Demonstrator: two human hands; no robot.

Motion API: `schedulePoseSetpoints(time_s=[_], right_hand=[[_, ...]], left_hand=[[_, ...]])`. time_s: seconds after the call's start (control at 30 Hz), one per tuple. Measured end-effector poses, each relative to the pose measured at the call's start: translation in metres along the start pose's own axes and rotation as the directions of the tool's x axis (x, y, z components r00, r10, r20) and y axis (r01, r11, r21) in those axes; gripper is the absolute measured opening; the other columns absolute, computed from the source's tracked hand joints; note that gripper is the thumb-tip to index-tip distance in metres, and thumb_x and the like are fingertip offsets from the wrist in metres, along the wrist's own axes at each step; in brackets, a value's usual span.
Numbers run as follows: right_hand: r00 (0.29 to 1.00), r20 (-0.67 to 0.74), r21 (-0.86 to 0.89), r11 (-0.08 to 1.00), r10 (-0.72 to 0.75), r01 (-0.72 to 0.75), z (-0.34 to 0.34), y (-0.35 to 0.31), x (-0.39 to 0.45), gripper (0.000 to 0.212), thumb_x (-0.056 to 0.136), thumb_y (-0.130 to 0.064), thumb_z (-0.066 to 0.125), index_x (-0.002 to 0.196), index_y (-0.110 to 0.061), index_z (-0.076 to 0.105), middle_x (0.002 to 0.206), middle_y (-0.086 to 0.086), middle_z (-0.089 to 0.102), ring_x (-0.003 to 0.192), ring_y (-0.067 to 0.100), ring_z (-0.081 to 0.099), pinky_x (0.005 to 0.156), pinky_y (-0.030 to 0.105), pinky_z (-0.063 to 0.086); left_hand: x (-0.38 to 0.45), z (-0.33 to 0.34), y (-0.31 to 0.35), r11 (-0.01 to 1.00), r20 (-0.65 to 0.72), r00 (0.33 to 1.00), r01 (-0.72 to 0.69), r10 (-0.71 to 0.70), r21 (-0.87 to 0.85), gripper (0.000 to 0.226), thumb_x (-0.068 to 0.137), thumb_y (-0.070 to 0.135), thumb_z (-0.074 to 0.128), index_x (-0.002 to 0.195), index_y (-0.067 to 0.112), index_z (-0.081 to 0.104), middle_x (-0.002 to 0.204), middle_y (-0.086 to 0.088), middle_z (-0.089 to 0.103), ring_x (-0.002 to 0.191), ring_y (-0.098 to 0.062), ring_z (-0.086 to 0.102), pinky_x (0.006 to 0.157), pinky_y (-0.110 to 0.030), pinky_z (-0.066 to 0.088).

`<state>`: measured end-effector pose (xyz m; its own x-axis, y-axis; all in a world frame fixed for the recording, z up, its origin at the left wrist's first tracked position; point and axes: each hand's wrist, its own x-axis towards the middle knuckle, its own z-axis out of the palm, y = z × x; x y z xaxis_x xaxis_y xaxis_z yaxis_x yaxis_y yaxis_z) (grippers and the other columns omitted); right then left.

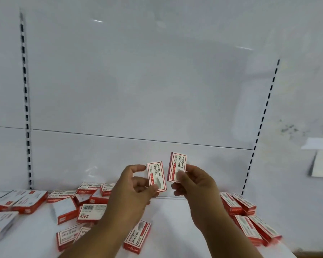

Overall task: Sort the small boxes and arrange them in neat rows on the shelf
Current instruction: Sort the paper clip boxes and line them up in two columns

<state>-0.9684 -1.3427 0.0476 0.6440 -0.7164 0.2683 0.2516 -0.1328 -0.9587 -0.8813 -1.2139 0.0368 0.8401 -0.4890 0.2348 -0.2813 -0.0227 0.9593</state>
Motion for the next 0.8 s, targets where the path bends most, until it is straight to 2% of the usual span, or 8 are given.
schedulePoseSetpoints(time_s=[0.07, 0.17, 0.3, 0.43, 0.53, 0.6, 0.67, 0.8], right_hand=[[0.997, -0.067, -0.074, 0.996, -0.045, 0.04, -0.026, -0.01, -0.009, 0.015, 0.096, -0.013, 0.059, 0.106, -0.018, 0.069, 0.084, -0.001, 0.077, 0.065, 0.015, 0.069, 0.062, 0.026, 0.057], [0.969, -0.221, -0.207, 0.976, -0.111, 0.065, -0.077, -0.02, -0.017, 0.014, 0.094, -0.017, 0.063, 0.104, -0.022, 0.07, 0.08, -0.005, 0.076, 0.063, 0.01, 0.068, 0.056, 0.022, 0.054], [0.946, -0.295, -0.369, 0.929, -0.131, 0.013, -0.148, -0.025, -0.02, 0.014, 0.089, -0.024, 0.069, 0.103, -0.027, 0.07, 0.075, -0.01, 0.075, 0.069, 0.013, 0.072, 0.068, 0.038, 0.059], [0.966, -0.241, -0.589, 0.805, -0.092, -0.071, -0.213, -0.019, -0.017, 0.022, 0.087, -0.027, 0.072, 0.107, -0.028, 0.062, 0.074, -0.008, 0.073, 0.059, 0.006, 0.066, 0.053, 0.028, 0.049], [0.983, -0.182, -0.646, 0.752, 0.01, -0.127, -0.248, -0.009, -0.012, 0.017, 0.088, -0.026, 0.07, 0.104, -0.024, 0.063, 0.079, -0.008, 0.071, 0.042, 0.002, 0.057, 0.038, 0.017, 0.039], [0.991, -0.13, -0.699, 0.704, 0.043, -0.123, -0.26, 0.002, -0.009, 0.015, 0.087, -0.028, 0.071, 0.1, -0.023, 0.066, 0.079, -0.008, 0.069, 0.051, 0.004, 0.059, 0.043, 0.019, 0.041], [0.996, -0.069, -0.759, 0.645, 0.053, -0.087, -0.268, 0.012, -0.006, 0.012, 0.085, -0.031, 0.071, 0.092, -0.021, 0.069, 0.078, -0.007, 0.067, 0.066, 0.008, 0.061, 0.056, 0.023, 0.046], [0.998, 0.02, -0.828, 0.56, 0.058, -0.016, -0.272, 0.025, 0.001, 0.022, 0.086, -0.035, 0.067, 0.071, -0.021, 0.059, 0.073, -0.005, 0.066, 0.065, 0.01, 0.058, 0.058, 0.025, 0.045]], left_hand=[[-0.007, 0.016, 0.012, 0.999, 0.056, 0.998, -0.036, 0.034, 0.033, 0.043, 0.082, 0.022, 0.078, 0.109, 0.04, 0.05, 0.093, 0.015, 0.074, 0.078, -0.007, 0.073, 0.075, -0.032, 0.061], [-0.023, 0.052, 0.025, 1.0, 0.123, 0.992, -0.018, 0.02, -0.024, 0.04, 0.084, 0.014, 0.077, 0.108, 0.036, 0.052, 0.093, 0.01, 0.074, 0.074, -0.01, 0.074, 0.068, -0.03, 0.057], [-0.046, 0.118, 0.033, 1.0, 0.188, 0.982, -0.002, -0.002, 0.017, 0.036, 0.086, 0.013, 0.074, 0.105, 0.035, 0.052, 0.097, 0.012, 0.068, 0.068, -0.008, 0.073, 0.057, -0.021, 0.052], [-0.059, 0.179, 0.028, 0.995, 0.228, 0.972, 0.045, -0.064, 0.088, 0.031, 0.086, 0.009, 0.072, 0.102, 0.031, 0.058, 0.1, 0.012, 0.069, 0.067, -0.011, 0.073, 0.053, -0.021, 0.048], [-0.061, 0.212, 0.023, 0.976, 0.201, 0.978, 0.007, -0.051, 0.217, 0.024, 0.085, 0.012, 0.073, 0.099, 0.031, 0.066, 0.102, 0.012, 0.068, 0.071, -0.007, 0.072, 0.053, -0.017, 0.05], [-0.061, 0.226, 0.02, 0.951, 0.161, 0.986, -0.009, -0.044, 0.31, 0.017, 0.085, 0.014, 0.07, 0.092, 0.029, 0.069, 0.098, 0.008, 0.069, 0.07, -0.007, 0.071, 0.052, -0.015, 0.048], [-0.063, 0.237, 0.019, 0.911, 0.118, 0.993, -0.029, -0.021, 0.411, 0.014, 0.082, 0.016, 0.068, 0.086, 0.029, 0.069, 0.097, 0.007, 0.067, 0.075, -0.01, 0.069, 0.059, -0.02, 0.05], [-0.07, 0.248, 0.018, 0.801, 0.059, 0.994, -0.109, 0.092, 0.588, 0.011, 0.082, 0.023, 0.068, 0.091, 0.029, 0.07, 0.102, 0.013, 0.059, 0.084, -0.003, 0.06, 0.07, -0.017, 0.047]])
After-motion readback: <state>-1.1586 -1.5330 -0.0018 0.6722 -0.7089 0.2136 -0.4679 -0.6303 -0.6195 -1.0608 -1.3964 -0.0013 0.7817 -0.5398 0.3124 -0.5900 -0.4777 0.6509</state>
